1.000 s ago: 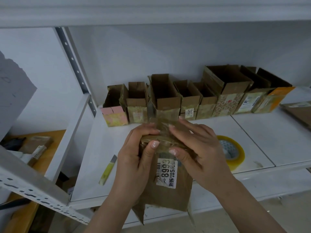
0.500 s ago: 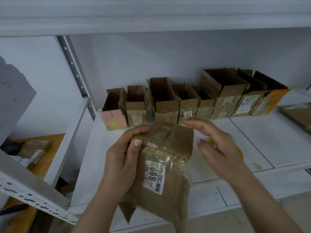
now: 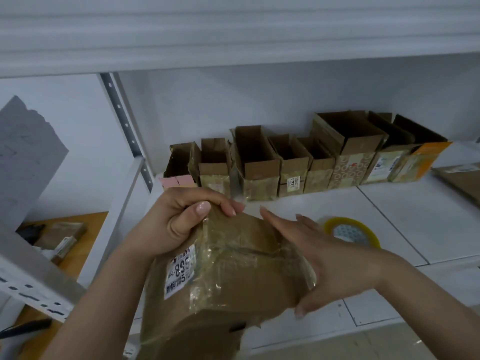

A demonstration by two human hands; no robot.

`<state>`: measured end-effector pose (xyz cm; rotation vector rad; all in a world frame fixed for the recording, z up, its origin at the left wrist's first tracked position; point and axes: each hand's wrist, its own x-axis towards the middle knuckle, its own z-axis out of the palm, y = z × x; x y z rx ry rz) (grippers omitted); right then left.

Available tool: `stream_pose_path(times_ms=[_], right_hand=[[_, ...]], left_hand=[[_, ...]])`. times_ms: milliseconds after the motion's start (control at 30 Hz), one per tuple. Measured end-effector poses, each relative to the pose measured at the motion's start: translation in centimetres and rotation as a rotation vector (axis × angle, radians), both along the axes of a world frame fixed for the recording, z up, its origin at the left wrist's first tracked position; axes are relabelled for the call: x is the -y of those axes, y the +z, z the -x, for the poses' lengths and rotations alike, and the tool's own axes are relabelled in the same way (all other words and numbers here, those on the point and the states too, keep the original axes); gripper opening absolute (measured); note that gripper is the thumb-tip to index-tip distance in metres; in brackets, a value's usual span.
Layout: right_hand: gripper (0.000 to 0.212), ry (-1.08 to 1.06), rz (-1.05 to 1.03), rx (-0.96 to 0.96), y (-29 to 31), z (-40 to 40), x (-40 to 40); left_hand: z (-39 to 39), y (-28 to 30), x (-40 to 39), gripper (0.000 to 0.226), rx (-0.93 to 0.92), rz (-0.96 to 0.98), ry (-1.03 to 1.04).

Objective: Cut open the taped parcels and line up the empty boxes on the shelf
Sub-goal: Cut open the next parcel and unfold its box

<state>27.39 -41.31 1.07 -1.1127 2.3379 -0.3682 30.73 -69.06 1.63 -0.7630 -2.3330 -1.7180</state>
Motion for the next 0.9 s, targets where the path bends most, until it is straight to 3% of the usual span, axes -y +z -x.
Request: stream_pose_path(times_ms=[167,333,400,467,533,600,667,733,800,900], right_hand=[[0.125,-0.198,0.098,-0.051,-0.6,-0.2,0.1],[0.117,-0.511,0.117,-0.264,-1.1,0.0,0.3],[0.115,-0.666,0.123,-0.278,-1.6,0.0,0.8],[0.115,-0.757,0.123,-0.287,-2.0,-0.2,1.6],[0.112,-0.794,0.132,-0.315,-2.2,-0.7,2.5],[0.098,-0.778,0.161,-0.315,-2.2,-1.1,3.0],[0.071,-0.739,0.265,-0.268,-2.2,-1.3,3.0],[0.043,-0.74,0.496,-0.174,-2.4,-1.4,2.7],[0.033,-0.763,0.642,-0.089,-3.0,-1.6,2.8],[0.032,-0.784,0.69,-0.128,-5.5,-1.4,3.3]], left_hand=[[0.7,-1.0,0.6,0.029,-0.183,0.191,0.44],[-0.2,-3.2,0.6,0.025,-0.163,0.124,0.831],[-1.3,-4.3,-0.4,0.026,-0.076,0.109,0.762],[-2.3,-5.3,-2.2,0.022,0.085,0.134,0.558],[-3.0,-6.1,-4.3,0.022,0.142,0.228,0.386],[-3.3,-6.8,-6.1,0.032,0.222,0.145,0.26],[-3.3,-6.7,-6.8,0.034,0.339,-0.059,0.267],[-3.0,-6.6,-6.6,0.033,0.38,-0.177,0.33],[-2.5,-6.2,-6.3,0.031,0.421,-0.259,0.341],[-1.5,-6.7,-6.1,0.038,0.477,-0.263,0.335]])
